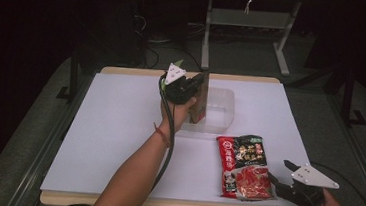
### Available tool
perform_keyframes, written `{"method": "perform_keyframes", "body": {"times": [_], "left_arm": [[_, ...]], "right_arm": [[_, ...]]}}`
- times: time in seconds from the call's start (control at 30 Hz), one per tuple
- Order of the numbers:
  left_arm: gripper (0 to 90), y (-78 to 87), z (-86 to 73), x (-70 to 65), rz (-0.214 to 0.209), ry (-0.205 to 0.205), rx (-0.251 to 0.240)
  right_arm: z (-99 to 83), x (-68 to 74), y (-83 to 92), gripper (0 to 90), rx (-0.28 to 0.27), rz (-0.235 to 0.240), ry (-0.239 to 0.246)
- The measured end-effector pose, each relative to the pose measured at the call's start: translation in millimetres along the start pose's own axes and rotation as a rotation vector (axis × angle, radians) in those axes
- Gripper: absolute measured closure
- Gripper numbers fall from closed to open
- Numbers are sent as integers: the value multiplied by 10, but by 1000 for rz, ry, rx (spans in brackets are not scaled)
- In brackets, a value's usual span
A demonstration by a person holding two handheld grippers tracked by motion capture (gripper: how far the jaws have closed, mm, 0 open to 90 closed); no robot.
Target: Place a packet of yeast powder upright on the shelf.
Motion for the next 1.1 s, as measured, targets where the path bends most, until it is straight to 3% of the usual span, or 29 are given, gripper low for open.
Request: {"method": "perform_keyframes", "body": {"times": [0.6,1.1], "left_arm": [[846,77,-89,5,-23,-24,26],[840,199,-104,46,-31,-95,47]], "right_arm": [[2,-4,6,320,-2,-5,1],[3,0,2,321,-1,-2,1]]}}
Point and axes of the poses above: each handheld gripper's, and its own axes: y roughly backward along the jaws, z roughly out of its top, x roughly to its left, the point moved 2 cm from there along -y, roughly forward along the jaws, and after that the axes turned 3 degrees about y, right-handed, at the moved point
